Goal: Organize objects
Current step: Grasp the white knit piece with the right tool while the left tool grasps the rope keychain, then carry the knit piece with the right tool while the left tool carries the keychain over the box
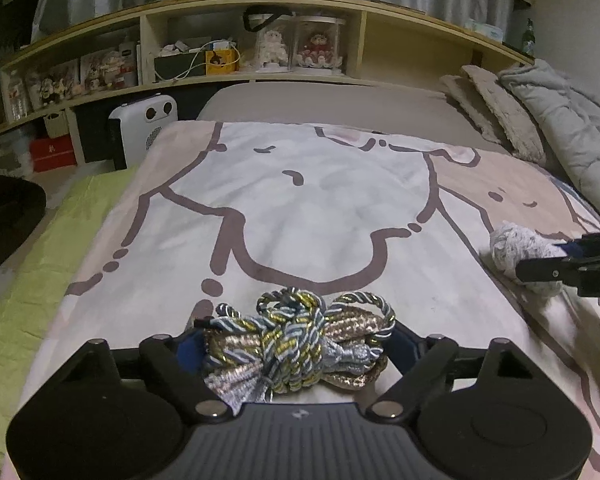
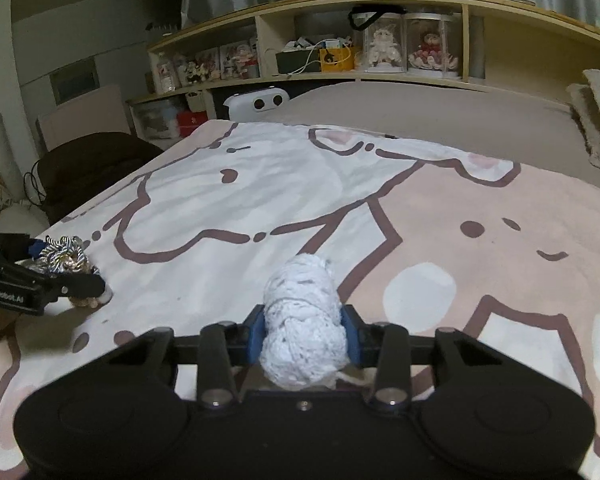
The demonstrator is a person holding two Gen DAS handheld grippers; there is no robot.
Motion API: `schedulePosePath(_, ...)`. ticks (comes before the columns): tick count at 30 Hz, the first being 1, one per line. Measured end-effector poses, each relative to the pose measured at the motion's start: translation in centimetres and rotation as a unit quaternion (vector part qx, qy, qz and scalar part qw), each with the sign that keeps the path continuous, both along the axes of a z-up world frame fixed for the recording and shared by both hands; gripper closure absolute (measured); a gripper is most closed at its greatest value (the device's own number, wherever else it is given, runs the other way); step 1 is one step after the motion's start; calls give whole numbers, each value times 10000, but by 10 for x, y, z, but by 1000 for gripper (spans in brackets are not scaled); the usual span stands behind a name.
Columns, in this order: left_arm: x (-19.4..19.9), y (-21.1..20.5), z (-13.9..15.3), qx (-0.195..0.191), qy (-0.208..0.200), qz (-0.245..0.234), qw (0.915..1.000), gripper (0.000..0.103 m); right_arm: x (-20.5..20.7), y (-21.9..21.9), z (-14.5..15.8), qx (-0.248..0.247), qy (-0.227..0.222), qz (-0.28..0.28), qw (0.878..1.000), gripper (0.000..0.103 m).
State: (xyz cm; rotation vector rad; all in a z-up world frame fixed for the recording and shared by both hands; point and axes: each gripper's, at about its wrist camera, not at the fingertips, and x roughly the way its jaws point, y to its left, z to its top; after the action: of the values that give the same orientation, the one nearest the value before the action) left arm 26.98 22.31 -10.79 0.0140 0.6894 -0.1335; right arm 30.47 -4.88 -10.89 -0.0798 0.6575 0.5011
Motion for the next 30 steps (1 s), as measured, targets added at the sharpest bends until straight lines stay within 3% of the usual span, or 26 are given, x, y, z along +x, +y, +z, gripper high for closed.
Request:
schedulePosePath(11,-25,-13,25,160,162,71,9997,24,-31,-9,24,-152,84,-16,9998,66)
schedulePosePath(30,-90,-62,102,-53,113,185,9998,24,-108,-58,92,240,63,-305,9992,66)
